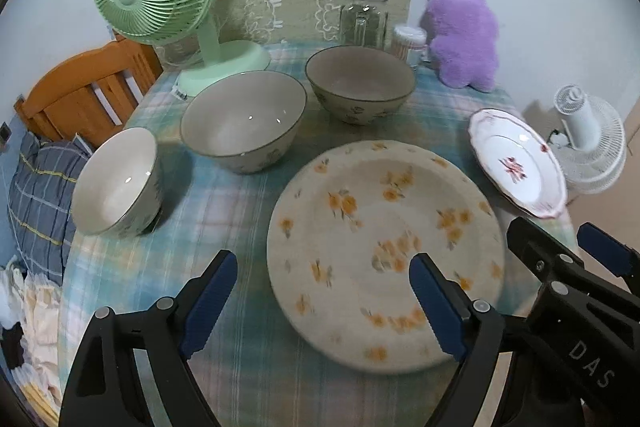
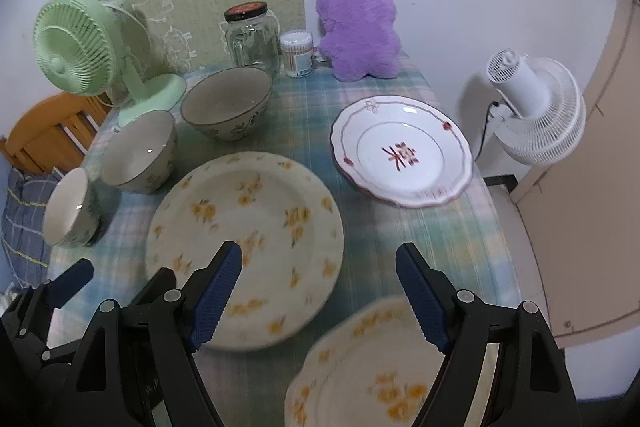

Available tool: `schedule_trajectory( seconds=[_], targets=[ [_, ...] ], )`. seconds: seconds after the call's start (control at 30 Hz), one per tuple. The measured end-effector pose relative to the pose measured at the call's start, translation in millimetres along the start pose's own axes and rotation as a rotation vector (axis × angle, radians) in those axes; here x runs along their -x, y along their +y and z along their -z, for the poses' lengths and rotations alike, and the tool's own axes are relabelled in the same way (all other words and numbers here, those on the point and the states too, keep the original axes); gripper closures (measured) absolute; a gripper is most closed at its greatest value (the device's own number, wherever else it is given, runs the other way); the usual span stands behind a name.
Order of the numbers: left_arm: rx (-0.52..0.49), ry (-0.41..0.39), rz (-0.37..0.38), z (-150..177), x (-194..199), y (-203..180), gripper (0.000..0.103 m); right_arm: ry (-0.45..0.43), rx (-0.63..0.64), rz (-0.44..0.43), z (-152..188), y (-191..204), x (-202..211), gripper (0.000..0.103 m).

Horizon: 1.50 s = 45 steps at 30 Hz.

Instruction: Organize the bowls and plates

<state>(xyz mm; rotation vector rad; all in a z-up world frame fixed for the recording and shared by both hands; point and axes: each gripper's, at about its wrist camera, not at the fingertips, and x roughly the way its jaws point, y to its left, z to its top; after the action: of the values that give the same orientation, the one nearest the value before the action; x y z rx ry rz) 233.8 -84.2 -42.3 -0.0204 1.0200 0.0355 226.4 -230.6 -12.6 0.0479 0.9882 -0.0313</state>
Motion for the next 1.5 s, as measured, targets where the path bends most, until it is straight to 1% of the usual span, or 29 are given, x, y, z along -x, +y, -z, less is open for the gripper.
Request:
schedule_trajectory(
  seconds=[0.1, 0.27, 0.33, 0.43, 0.5, 0.57, 0.6, 0.63, 0.67, 0.73, 0.8, 0.97, 1.1, 1.33, 1.5],
  targets=[
    [0.024, 0.019, -0.022, -5.4, -20.2, 4.1, 0.015, 0.018, -0.004, -0.013, -8.8, -0.8, -23.9, 0.021],
    [0.071, 0.070, -0.047, -8.7, -52.9, 13.6, 0.023, 0.055, 0.003, -0.026, -14.8, 2.3, -61.0, 0.023],
    [0.078, 0.087, -0.038, -8.1, -62.2, 14.8, 0.027, 0.075, 0.007, -0.035, -15.2, 4.0, -74.4, 0.026],
    [0.072, 0.092, -0.028, -7.5, -70.2, 14.2, 0.029, 0.096, 0.003, -0.032, -14.4, 3.9, -89.6, 0.030],
    [0.084, 0.096, -0.014, -8.0, -72.7, 14.6, 0.029, 0.124, -0.002, -0.019, -13.1, 3.6, -99.0, 0.037],
    [0.086, 0.106, -0.009, -8.0, -76.6, 13.2, 0.030, 0.157, -0.014, -0.031, -10.5, 2.3, -108.4, 0.038],
    [0.077, 0.114, -0.011, -7.4, -79.0, 11.4, 0.033, 0.165, -0.019, -0.034, -9.5, 1.5, -110.6, 0.038],
    [0.067, 0.117, -0.020, -6.6, -80.7, 9.9, 0.035, 0.169, -0.017, -0.036, -8.9, 1.5, -112.8, 0.038],
    [0.054, 0.126, -0.029, -5.6, -83.5, 8.8, 0.034, 0.170, -0.015, -0.036, -8.6, 1.6, -114.2, 0.038],
    [0.050, 0.120, -0.027, -4.6, -83.8, 9.0, 0.033, 0.171, -0.012, -0.036, -8.3, 2.6, -116.5, 0.039],
    [0.046, 0.119, -0.025, -4.9, -83.9, 9.1, 0.033, 0.177, -0.012, -0.042, -7.9, 4.8, -117.9, 0.041],
    [0.044, 0.125, -0.027, -3.3, -81.8, 10.4, 0.034, 0.182, -0.025, -0.013, -6.2, 8.1, -117.3, 0.041],
    [0.033, 0.137, -0.029, 7.2, -74.7, 16.1, 0.034, 0.199, -0.011, -0.024, -0.4, 11.4, -113.5, 0.041],
    [0.040, 0.183, -0.047, 29.6, -59.2, 32.7, 0.034, 0.250, 0.012, -0.049, 24.9, 24.2, -96.8, 0.041],
    [0.053, 0.205, -0.047, 47.4, -49.3, 44.5, 0.034, 0.274, 0.028, -0.050, 45.7, 35.2, -84.2, 0.041]
  ],
)
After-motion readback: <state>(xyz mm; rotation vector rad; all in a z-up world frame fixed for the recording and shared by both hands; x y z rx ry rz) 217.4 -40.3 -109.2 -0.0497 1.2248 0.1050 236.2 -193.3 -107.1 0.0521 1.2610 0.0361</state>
